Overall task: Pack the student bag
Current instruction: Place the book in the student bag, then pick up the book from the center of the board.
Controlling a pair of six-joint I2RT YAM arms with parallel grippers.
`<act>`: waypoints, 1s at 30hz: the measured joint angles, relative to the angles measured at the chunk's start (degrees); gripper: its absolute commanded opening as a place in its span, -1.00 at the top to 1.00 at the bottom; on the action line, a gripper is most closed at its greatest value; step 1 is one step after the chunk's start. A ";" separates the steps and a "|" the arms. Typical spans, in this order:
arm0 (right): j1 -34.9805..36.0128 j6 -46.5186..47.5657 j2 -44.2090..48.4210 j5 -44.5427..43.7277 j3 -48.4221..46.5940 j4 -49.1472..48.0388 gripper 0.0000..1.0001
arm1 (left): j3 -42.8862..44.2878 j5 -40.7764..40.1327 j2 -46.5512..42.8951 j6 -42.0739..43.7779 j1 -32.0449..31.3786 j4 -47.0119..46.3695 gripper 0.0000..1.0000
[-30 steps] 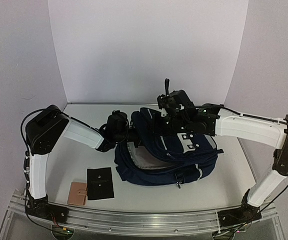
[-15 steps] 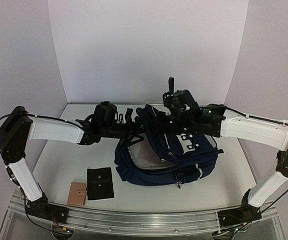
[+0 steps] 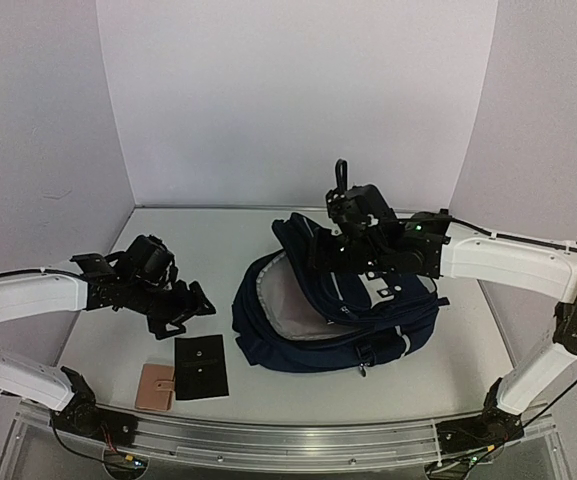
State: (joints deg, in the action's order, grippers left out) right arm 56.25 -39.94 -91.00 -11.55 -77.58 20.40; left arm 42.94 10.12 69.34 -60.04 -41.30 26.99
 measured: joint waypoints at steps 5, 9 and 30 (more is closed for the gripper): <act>0.00 0.02 -0.11 0.00 0.00 -0.02 1.00 | -1.61 -6.06 -0.70 -0.64 0.00 10.26 -0.28; 0.02 0.02 -0.28 0.00 0.00 -0.06 1.00 | -3.50 -8.73 -0.34 -0.44 0.00 12.55 -0.18; 0.04 0.00 -0.79 0.07 0.00 -0.20 1.00 | -5.99 -7.12 12.53 1.97 0.87 -0.11 0.45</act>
State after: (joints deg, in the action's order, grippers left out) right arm 56.29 -39.94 -91.79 -11.49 -77.58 20.21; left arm 36.95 3.00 81.87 -58.07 -40.43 26.88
